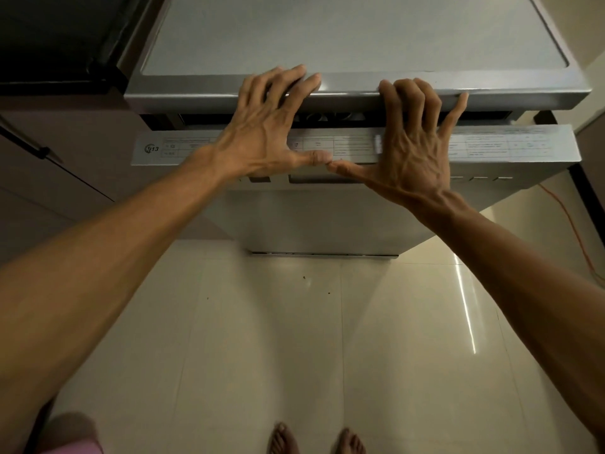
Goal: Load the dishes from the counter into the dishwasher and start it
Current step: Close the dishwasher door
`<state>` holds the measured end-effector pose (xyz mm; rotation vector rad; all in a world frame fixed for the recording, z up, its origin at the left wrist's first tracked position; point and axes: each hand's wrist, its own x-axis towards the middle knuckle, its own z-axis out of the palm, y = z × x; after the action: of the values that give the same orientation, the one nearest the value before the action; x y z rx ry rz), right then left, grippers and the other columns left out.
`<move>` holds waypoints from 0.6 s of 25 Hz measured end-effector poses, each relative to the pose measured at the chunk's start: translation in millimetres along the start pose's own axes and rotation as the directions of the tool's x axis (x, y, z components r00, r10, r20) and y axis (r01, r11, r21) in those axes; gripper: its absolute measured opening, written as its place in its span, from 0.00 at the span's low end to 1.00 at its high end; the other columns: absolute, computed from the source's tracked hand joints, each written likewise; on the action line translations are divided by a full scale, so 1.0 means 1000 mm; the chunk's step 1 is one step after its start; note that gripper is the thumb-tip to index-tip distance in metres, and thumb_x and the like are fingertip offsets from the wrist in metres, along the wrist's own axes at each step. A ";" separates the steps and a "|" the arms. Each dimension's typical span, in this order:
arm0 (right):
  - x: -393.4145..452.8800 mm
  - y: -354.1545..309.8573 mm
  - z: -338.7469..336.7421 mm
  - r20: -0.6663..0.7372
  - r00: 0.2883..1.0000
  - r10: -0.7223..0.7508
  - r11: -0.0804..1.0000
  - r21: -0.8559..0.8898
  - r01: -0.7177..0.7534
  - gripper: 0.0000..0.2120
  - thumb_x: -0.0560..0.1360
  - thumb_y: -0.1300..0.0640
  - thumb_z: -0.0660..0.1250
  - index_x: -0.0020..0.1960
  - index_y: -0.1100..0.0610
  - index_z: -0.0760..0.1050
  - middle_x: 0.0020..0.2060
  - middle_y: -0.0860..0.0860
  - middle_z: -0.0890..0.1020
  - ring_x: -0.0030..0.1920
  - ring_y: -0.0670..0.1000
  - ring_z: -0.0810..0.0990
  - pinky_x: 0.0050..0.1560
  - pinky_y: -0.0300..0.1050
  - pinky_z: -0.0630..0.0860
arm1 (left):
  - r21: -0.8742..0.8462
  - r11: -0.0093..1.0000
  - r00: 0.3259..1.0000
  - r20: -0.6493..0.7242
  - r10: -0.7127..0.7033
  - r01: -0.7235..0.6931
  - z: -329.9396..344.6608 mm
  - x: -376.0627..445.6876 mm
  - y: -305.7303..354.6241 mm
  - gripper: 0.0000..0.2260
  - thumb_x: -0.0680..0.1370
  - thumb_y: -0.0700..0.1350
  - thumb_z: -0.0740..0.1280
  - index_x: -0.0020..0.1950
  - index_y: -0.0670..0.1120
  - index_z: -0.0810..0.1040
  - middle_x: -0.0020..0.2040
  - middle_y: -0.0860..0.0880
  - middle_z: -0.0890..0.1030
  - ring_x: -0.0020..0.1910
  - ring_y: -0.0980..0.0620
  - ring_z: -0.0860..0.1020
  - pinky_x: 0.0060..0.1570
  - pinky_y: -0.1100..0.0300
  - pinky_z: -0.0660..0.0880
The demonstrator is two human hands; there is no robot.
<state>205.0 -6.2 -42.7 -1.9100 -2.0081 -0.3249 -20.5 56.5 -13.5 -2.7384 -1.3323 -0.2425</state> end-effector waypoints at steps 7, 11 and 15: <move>0.006 0.006 -0.004 0.012 0.998 -0.058 0.998 -0.002 0.058 0.60 0.58 0.15 0.53 0.74 0.57 0.61 0.69 0.59 0.65 0.73 0.58 0.59 0.73 0.70 0.47 | -0.049 0.999 0.999 0.037 0.023 -0.022 0.004 0.002 -0.002 0.61 0.57 0.83 0.56 0.80 0.47 0.48 0.79 0.44 0.50 0.77 0.41 0.48 0.74 0.41 0.43; 0.013 0.014 -0.006 0.021 0.992 -0.123 0.992 -0.014 0.124 0.59 0.58 0.17 0.56 0.73 0.58 0.61 0.70 0.59 0.66 0.71 0.60 0.63 0.75 0.62 0.53 | -0.051 0.999 0.997 -0.076 -0.007 0.004 0.011 0.000 0.003 0.57 0.59 0.79 0.62 0.79 0.47 0.53 0.78 0.46 0.56 0.77 0.42 0.53 0.74 0.43 0.46; 0.025 0.013 -0.011 0.040 0.990 -0.135 0.990 -0.028 0.136 0.55 0.57 0.20 0.63 0.73 0.56 0.61 0.69 0.56 0.67 0.67 0.60 0.66 0.70 0.57 0.59 | -0.060 0.998 0.977 -0.208 -0.042 0.030 0.014 0.001 0.005 0.52 0.63 0.79 0.63 0.77 0.48 0.61 0.75 0.47 0.63 0.74 0.44 0.61 0.71 0.46 0.54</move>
<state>218.3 13.5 -23.6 -1.8145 -2.1755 -0.3587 -14.8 56.2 -27.4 -2.6451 -1.3378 -0.5628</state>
